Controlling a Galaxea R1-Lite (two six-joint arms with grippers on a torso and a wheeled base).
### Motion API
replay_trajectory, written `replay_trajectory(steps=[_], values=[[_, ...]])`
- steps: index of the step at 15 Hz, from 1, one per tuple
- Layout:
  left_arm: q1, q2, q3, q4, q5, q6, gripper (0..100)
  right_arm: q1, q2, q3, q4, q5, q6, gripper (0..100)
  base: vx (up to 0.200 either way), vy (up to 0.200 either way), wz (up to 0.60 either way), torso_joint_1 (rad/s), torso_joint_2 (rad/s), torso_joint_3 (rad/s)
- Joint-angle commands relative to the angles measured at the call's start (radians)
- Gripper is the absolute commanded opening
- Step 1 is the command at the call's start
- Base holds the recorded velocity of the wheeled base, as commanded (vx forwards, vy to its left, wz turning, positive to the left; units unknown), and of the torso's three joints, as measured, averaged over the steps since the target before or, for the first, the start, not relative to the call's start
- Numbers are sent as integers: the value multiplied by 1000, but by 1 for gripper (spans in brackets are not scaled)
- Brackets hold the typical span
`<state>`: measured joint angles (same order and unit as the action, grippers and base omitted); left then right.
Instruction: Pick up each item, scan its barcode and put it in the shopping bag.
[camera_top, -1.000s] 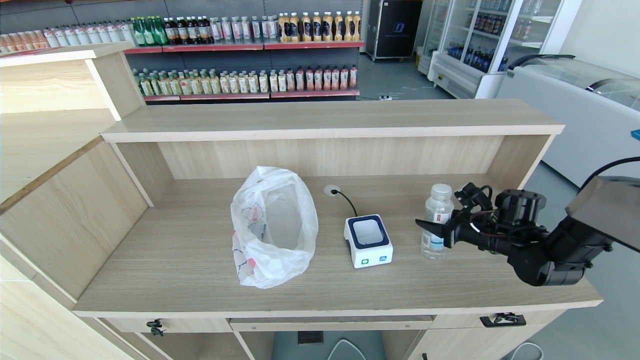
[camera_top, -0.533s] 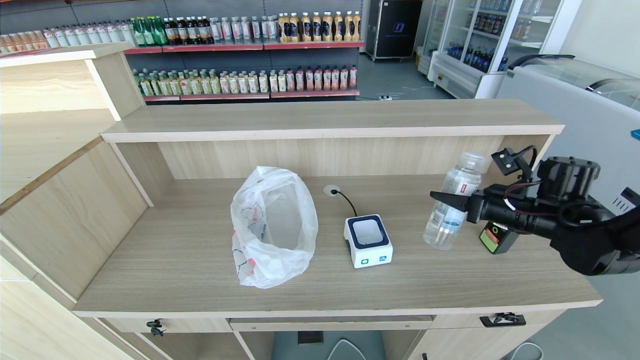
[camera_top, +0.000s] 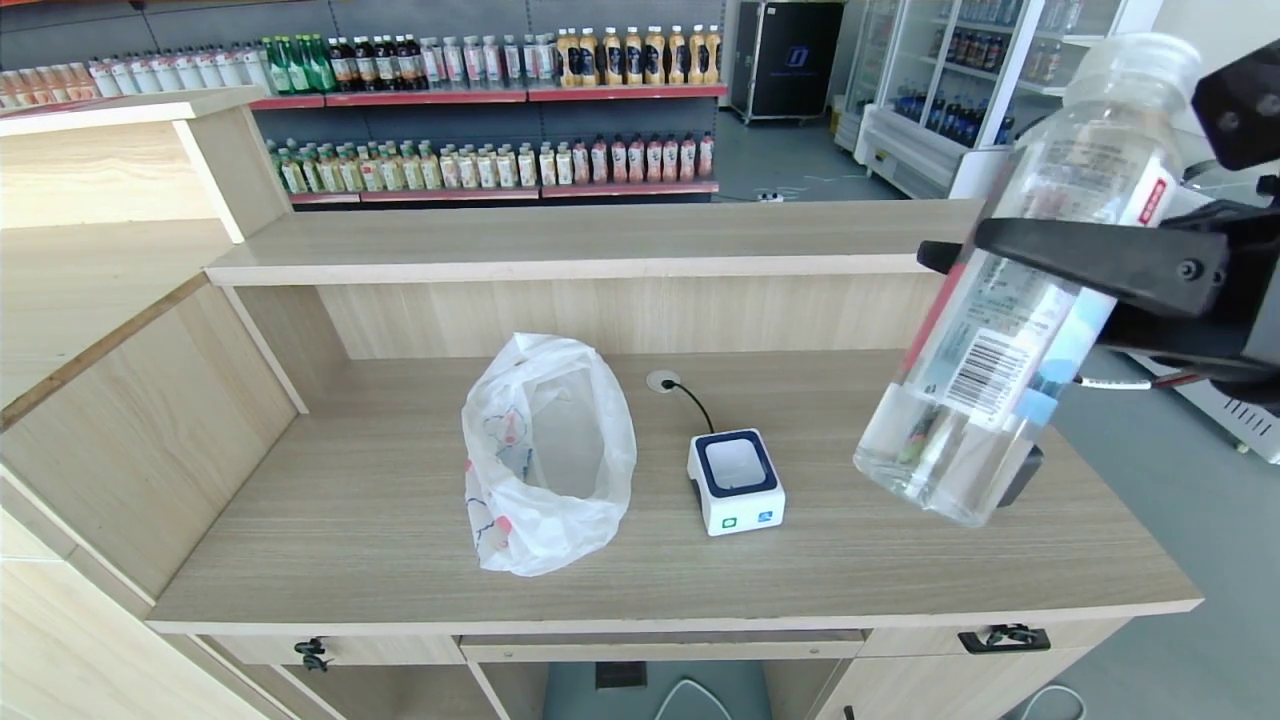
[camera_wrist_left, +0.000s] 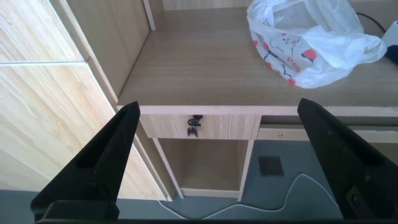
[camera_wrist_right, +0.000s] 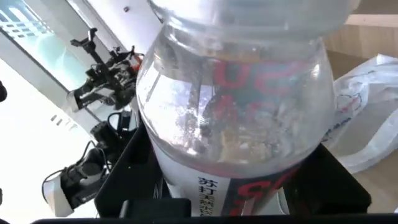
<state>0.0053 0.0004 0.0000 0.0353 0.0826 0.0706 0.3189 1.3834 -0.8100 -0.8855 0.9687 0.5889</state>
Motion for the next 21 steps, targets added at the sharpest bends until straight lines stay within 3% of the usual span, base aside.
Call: replay_trajectory(steps=[1, 5, 9, 11, 14, 21], values=[[1, 0, 0, 0, 0, 0, 100, 108, -101, 3, 0, 2, 22, 0, 0, 0, 0, 0, 0, 0], [1, 0, 0, 0, 0, 0, 100, 163, -196, 22, 0, 18, 124, 0, 0, 0, 0, 0, 0, 0], [1, 0, 0, 0, 0, 0, 100, 164, -242, 41, -10, 70, 146, 0, 0, 0, 0, 0, 0, 0], [1, 0, 0, 0, 0, 0, 100, 164, -256, 77, -10, 70, 137, 0, 0, 0, 0, 0, 0, 0], [1, 0, 0, 0, 0, 0, 100, 154, -245, 137, -1, 65, 17, 0, 0, 0, 0, 0, 0, 0], [1, 0, 0, 0, 0, 0, 100, 152, -244, 130, -1, 65, 20, 0, 0, 0, 0, 0, 0, 0]])
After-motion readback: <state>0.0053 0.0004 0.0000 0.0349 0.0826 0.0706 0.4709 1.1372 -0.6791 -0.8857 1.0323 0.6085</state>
